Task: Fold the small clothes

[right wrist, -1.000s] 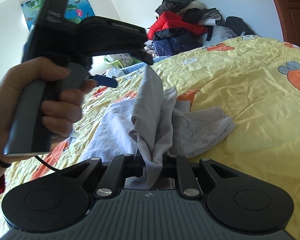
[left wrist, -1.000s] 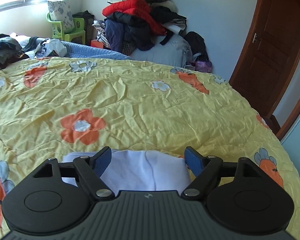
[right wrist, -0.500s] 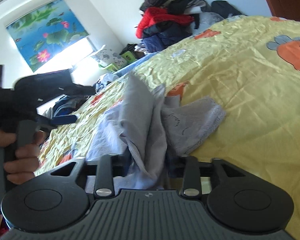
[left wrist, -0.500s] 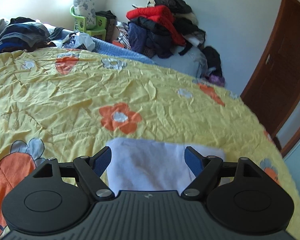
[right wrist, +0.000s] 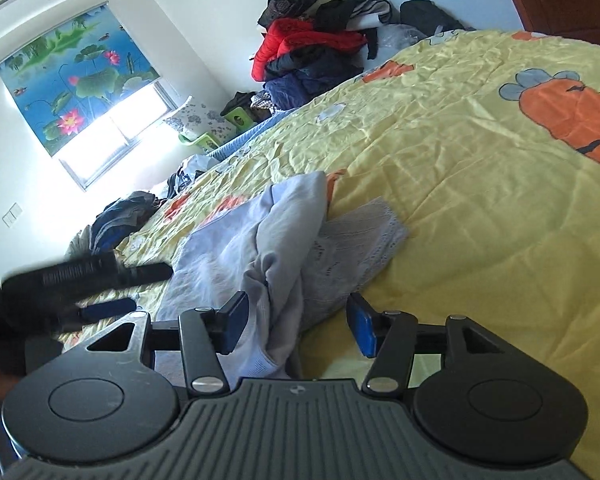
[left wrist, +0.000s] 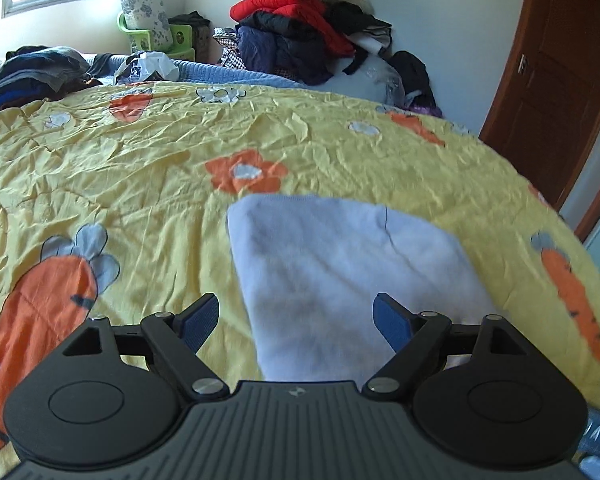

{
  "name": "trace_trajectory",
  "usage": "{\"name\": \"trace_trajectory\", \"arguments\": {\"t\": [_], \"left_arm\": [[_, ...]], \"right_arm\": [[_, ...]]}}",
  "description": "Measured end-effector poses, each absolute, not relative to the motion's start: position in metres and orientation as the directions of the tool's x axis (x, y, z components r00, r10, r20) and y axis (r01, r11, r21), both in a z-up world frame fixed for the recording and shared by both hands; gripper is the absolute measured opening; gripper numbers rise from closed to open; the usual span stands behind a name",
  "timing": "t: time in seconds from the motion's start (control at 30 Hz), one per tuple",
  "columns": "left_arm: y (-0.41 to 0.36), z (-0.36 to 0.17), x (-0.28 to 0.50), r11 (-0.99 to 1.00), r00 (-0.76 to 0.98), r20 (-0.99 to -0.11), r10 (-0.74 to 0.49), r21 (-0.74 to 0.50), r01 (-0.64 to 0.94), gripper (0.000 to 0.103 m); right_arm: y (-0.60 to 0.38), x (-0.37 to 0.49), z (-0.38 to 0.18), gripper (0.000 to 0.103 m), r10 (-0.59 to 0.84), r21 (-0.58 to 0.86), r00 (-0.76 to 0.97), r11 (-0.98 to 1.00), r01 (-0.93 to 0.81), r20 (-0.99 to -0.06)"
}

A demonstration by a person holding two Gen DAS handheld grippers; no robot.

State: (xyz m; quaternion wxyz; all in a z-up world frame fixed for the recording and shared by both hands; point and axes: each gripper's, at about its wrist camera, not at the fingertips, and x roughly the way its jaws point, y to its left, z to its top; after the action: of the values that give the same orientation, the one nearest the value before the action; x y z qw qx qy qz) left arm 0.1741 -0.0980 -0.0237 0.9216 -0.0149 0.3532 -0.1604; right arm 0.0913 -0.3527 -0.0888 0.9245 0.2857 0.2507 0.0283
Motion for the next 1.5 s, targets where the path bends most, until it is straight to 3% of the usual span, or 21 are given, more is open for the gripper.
{"name": "trace_trajectory", "arguments": {"t": [0.17, 0.3, 0.43, 0.83, 1.03, 1.3, 1.43, 1.5], "left_arm": [[-0.109, -0.046, 0.155, 0.942, 0.687, -0.672, -0.275, -0.045, 0.333, 0.085], [-0.104, -0.055, 0.150, 0.941, 0.685, -0.667, -0.292, -0.074, 0.329, 0.087], [-0.097, -0.056, 0.155, 0.941, 0.660, -0.682, -0.314, -0.129, 0.314, 0.089], [-0.091, -0.060, 0.156, 0.938, 0.651, -0.683, -0.331, -0.165, 0.305, 0.095], [-0.076, -0.062, 0.169, 0.895, 0.611, -0.655, -0.445, -0.296, 0.334, 0.101], [-0.048, -0.070, 0.208, 0.740, 0.536, -0.540, -0.649, -0.611, 0.280, 0.100], [-0.043, -0.076, 0.224, 0.666, 0.522, -0.484, -0.702, -0.707, 0.239, 0.099], [-0.044, -0.079, 0.229, 0.654, 0.517, -0.480, -0.709, -0.722, 0.225, 0.090]], "right_arm": [[-0.346, 0.094, -0.088, 0.057, 0.181, 0.472, 0.849, 0.877, 0.089, -0.496], [-0.334, 0.092, -0.083, 0.058, 0.127, 0.364, 0.844, 0.928, 0.085, -0.521], [-0.343, 0.093, -0.086, 0.071, 0.216, 0.457, 0.832, 0.888, 0.051, -0.511], [-0.345, 0.098, -0.088, 0.074, 0.283, 0.493, 0.819, 0.870, 0.000, -0.500], [-0.351, 0.116, -0.089, 0.077, 0.404, 0.557, 0.777, 0.826, -0.084, -0.483], [-0.362, 0.161, -0.096, 0.077, 0.529, 0.694, 0.745, 0.709, -0.123, -0.408], [-0.354, 0.172, -0.095, 0.075, 0.520, 0.685, 0.748, 0.718, -0.121, -0.412], [-0.350, 0.175, -0.096, 0.067, 0.507, 0.678, 0.752, 0.727, -0.109, -0.422]]}}
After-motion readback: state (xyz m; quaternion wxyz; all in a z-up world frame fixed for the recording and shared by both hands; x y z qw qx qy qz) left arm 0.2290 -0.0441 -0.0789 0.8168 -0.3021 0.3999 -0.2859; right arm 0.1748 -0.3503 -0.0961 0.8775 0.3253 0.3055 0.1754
